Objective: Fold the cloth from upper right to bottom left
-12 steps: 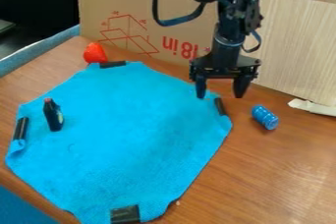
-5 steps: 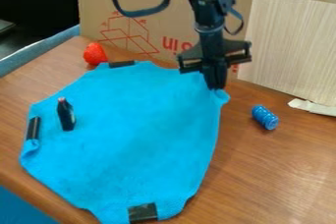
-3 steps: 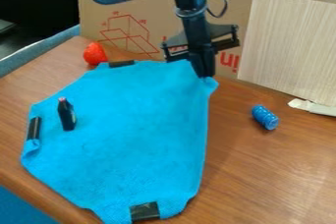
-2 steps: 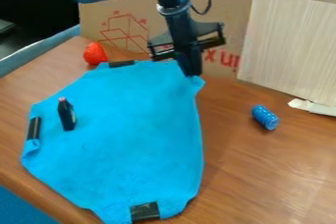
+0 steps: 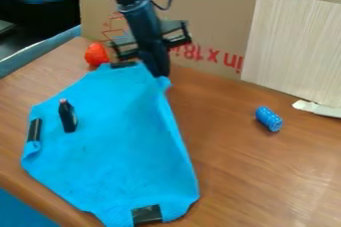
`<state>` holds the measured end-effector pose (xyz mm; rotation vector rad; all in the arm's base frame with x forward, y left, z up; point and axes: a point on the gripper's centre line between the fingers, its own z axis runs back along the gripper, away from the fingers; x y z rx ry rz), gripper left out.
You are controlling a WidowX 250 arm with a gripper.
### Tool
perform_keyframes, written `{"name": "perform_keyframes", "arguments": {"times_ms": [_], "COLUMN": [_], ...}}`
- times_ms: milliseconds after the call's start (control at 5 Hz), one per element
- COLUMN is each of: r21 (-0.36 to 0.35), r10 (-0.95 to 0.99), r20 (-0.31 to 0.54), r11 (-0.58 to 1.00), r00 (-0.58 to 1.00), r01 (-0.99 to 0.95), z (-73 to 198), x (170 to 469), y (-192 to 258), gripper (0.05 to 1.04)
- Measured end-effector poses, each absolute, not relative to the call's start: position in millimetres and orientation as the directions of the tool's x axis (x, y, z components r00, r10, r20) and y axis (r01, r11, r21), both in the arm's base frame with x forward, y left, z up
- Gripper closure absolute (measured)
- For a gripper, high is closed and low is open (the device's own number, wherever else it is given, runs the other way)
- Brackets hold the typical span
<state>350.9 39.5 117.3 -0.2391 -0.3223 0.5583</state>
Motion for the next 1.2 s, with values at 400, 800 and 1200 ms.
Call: {"name": "perform_keyframes", "arguments": {"times_ms": [400, 800, 1200], "r21": [-0.315, -0.334, -0.329], "r10": [0.530, 0.523, 0.517], "r20": [0.248, 0.247, 0.257], "r11": [0.835, 0.836, 0.841], "r00": [0.810, 0.816, 0.816], "r01": [-0.450, -0.435, -0.429], "z": [123.3, 128.3, 128.9], "x": [323.0, 299.6, 277.1], "y": [78.0, 117.8, 151.5], "gripper": [1.024, 1.024, 1.024]}}
